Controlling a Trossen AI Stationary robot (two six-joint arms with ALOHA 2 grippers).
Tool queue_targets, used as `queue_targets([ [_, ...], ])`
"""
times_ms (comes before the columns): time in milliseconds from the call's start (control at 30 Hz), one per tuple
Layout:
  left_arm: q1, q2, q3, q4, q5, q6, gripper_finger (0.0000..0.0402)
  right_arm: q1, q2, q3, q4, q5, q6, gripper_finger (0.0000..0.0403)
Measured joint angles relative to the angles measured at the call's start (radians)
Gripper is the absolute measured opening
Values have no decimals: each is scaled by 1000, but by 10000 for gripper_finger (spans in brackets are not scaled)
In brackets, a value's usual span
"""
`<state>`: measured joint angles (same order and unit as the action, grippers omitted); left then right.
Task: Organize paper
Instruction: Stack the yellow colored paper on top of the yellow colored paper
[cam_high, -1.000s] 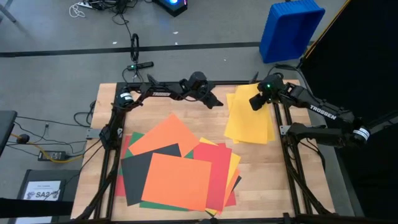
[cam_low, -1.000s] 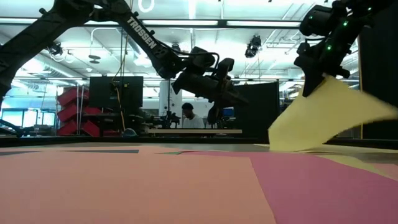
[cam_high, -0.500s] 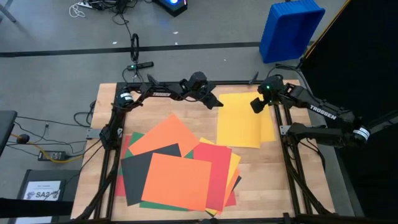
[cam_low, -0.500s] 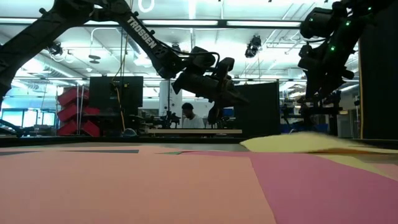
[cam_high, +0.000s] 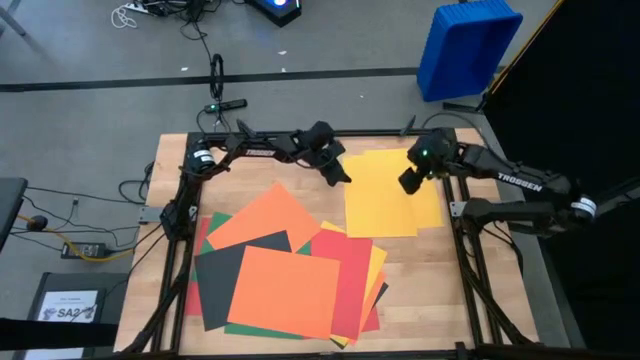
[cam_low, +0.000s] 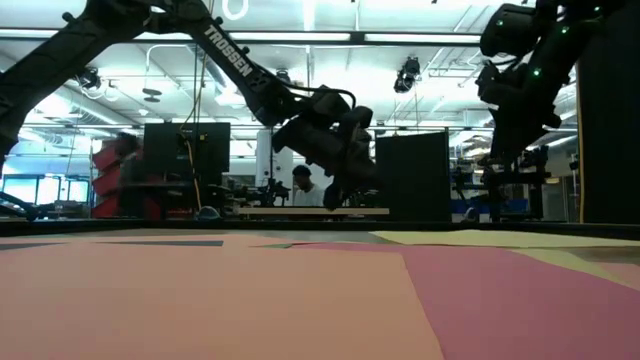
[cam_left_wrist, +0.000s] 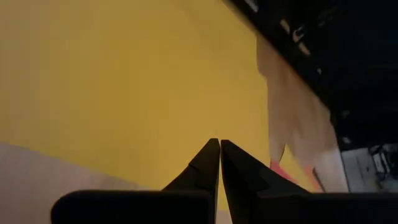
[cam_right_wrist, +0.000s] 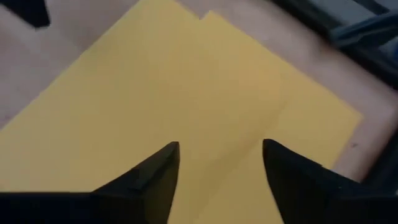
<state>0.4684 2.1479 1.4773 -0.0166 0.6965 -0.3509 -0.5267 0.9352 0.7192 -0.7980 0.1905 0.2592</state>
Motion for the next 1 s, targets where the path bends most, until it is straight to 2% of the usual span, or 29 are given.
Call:
queue_targets([
  [233,-40,-4,2,-141,-107,129,0,235,0,-127,15,4,168,67],
  [333,-53,-4,51,-274,-185,204,0,303,1,-136,18,12,259,14],
  [500,-87,-5,172,-545,-431,350,0,321,4,-135,1,51,490,14],
  [600,-105,-6,223,-619,-518,402,0,313,19,-135,-61,70,546,4],
  [1000,-168,-1,247,-626,-595,430,0,295,93,-135,-143,107,707,2],
])
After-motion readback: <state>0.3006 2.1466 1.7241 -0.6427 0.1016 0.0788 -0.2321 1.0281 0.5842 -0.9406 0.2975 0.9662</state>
